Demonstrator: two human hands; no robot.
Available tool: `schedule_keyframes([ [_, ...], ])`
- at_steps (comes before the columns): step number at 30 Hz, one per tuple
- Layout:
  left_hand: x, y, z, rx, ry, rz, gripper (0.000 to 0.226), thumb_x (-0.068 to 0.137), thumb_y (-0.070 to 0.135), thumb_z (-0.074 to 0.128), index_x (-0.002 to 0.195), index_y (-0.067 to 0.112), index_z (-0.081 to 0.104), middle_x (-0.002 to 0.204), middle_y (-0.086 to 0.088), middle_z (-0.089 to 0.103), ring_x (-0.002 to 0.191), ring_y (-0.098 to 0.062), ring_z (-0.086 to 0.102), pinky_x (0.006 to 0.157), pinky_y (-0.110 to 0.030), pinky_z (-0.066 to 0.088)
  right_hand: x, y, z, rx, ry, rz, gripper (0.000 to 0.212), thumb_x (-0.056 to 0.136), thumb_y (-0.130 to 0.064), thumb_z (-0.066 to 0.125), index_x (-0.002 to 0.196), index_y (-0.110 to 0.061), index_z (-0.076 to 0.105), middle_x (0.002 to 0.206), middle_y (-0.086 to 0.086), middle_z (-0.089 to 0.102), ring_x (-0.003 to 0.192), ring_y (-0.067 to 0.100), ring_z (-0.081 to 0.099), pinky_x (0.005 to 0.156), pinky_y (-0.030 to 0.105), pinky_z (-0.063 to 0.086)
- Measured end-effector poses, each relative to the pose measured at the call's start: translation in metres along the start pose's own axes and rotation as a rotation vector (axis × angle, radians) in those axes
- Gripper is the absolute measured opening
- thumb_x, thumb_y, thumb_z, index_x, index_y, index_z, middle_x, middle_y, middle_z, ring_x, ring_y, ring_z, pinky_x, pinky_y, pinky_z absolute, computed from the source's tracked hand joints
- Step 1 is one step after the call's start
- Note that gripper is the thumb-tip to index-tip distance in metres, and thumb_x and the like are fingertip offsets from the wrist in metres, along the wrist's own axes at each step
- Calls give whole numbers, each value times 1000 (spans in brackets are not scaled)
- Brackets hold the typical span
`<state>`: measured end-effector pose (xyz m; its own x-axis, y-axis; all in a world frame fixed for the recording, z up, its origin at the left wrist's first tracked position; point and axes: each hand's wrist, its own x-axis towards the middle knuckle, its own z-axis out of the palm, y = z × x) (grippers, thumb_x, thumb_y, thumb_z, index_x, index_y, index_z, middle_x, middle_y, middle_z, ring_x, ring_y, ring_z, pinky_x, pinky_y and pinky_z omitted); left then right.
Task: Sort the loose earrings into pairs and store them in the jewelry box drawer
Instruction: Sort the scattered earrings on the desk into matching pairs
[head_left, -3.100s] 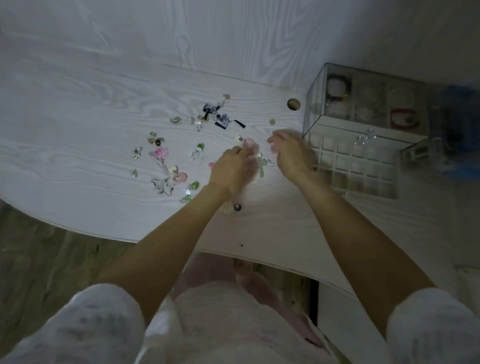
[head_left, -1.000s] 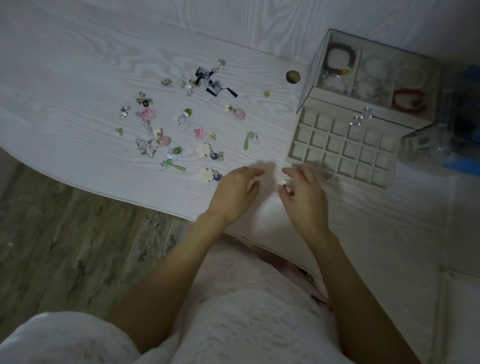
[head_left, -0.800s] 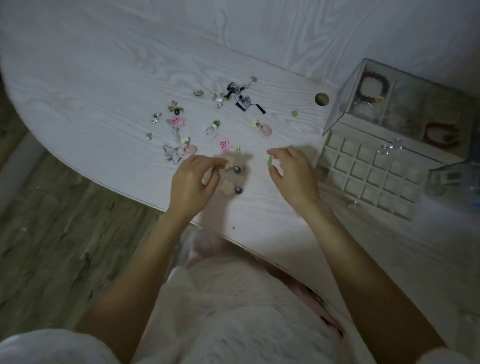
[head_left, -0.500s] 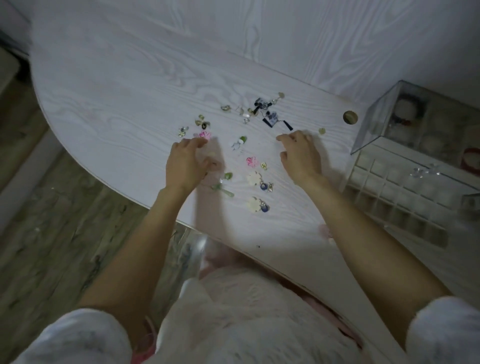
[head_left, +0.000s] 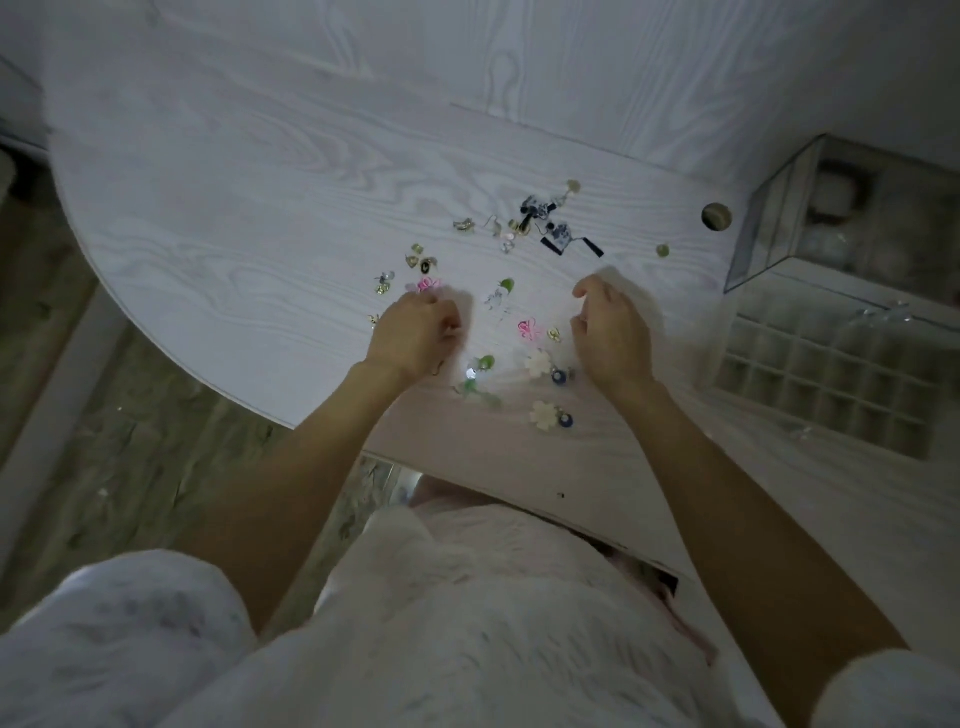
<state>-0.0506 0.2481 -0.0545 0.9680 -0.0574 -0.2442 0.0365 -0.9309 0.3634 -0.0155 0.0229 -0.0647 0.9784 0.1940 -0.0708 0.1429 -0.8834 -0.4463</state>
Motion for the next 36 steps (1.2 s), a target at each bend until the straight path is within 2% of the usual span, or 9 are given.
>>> schedule_keyframes([
  [2,2,-1,-6,-8,18,30,15,87,19,60,97,12,68,100,-11,66,94,-32,54,73,-34,43,-1,-3,-3,78,9,46,21,89,-4,53,109,-4,56,104,15,59,92,28,57,72,33,44],
  [6,-6,23,-28,-194,216,133,10,84,21,66,92,17,69,93,-6,66,87,-23,58,69,-28,41,-18,0,-26,211,96,78,13,88,-8,58,98,-5,66,99,9,59,81,19,57,73,25,44],
  [10,-32,83,-13,-480,151,125,9,86,22,65,94,18,67,90,1,69,74,-10,63,68,-24,52,-59,21,-38,333,133,132,10,86,-8,61,94,-10,67,92,4,57,78,14,56,72,23,45],
  [15,-41,145,60,-453,52,72,17,84,19,65,100,14,63,90,-4,71,75,-16,65,72,-30,53,-98,60,-26,273,66,191,7,85,-9,60,92,-10,62,90,7,60,77,20,57,72,40,51],
  [19,-34,171,86,-433,74,28,18,86,15,59,103,10,63,91,-8,71,81,-21,66,72,-31,51,-99,74,-29,211,-1,160,15,87,-8,58,102,-10,60,100,9,59,81,18,56,71,31,47],
  [24,-39,175,102,-366,115,21,21,84,9,56,103,9,65,89,-12,69,80,-28,63,71,-40,51,-105,81,-41,154,-43,85,30,88,-7,59,117,-7,56,119,11,52,92,21,61,79,27,48],
  [29,-46,175,103,-357,120,-14,27,84,13,62,110,7,64,110,-15,60,94,-29,58,77,-30,44,-106,82,-39,81,-98,59,34,85,1,56,118,-4,56,121,13,49,102,25,55,83,32,46],
  [34,-44,181,108,-392,116,-53,27,83,9,59,110,10,63,102,-11,62,88,-24,59,72,-23,40,-103,81,-38,94,-121,92,32,85,0,59,117,-4,56,121,12,49,104,25,54,87,27,43],
  [36,-42,186,109,-409,127,-46,27,82,5,57,107,10,64,98,-11,64,86,-26,61,74,-30,47,-103,80,-39,86,-134,100,33,84,-1,60,116,-4,56,121,12,49,103,26,54,86,30,45],
])
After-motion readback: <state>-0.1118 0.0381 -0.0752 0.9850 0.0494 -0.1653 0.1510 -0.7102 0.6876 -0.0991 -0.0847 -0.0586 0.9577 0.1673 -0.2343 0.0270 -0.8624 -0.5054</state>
